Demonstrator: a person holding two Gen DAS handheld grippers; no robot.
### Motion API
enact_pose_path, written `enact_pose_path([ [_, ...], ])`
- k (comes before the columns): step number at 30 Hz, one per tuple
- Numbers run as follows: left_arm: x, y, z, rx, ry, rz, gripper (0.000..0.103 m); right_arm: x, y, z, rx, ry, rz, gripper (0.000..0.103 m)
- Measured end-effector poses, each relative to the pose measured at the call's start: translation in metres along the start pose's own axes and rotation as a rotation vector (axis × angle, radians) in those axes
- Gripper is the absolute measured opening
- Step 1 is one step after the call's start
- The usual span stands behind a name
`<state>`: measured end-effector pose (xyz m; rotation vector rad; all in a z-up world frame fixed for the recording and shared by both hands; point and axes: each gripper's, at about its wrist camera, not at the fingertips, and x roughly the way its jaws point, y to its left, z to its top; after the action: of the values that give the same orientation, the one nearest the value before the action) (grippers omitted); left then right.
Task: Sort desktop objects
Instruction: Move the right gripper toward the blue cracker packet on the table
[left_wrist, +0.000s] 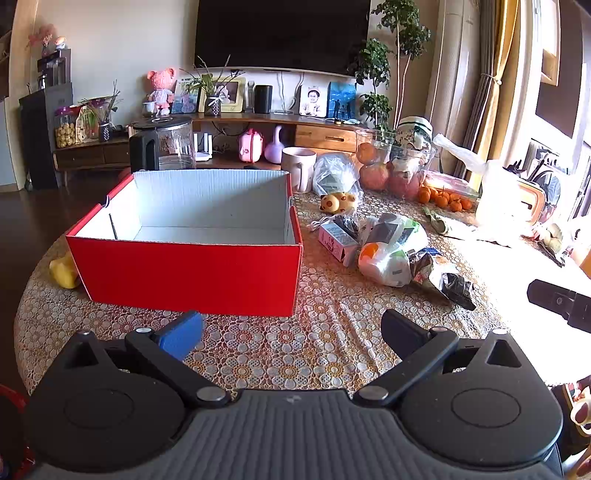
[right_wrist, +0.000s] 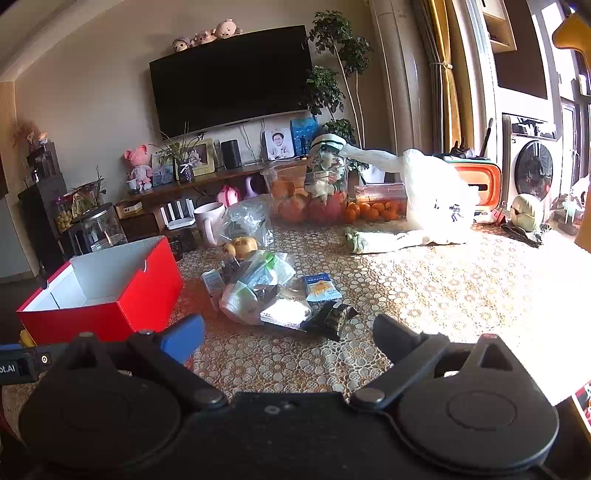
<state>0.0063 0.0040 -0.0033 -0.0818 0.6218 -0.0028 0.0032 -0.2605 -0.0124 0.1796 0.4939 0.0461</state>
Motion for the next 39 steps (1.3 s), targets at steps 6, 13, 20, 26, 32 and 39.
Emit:
enact_pose_path([
  [6,0.001,0.0,0.0,-0.002,0.0,-0.005,0.103,0.002,0.003,-0.002,-0.059,-0.004,-0.01,0.101],
  [13,0.007,0.0,0.001,-0.005,0.006,-0.025,0.103,0.006,0.002,-0.002,-0.075,0.025,0.046,0.101],
  [20,0.021,-0.013,0.007,0.02,0.016,-0.065,0.103,0.019,-0.003,0.002,-0.148,0.023,0.044,0.101],
  [26,0.039,-0.024,0.015,0.03,0.028,-0.095,0.103,0.038,-0.02,0.005,-0.156,0.049,0.032,0.1],
  [32,0.058,-0.042,0.032,0.066,0.022,-0.124,0.103,0.059,-0.035,0.018,-0.161,0.044,0.034,0.098],
  [39,0.088,-0.071,0.048,0.149,0.007,-0.169,0.103,0.097,-0.05,0.038,-0.187,0.082,0.056,0.095],
])
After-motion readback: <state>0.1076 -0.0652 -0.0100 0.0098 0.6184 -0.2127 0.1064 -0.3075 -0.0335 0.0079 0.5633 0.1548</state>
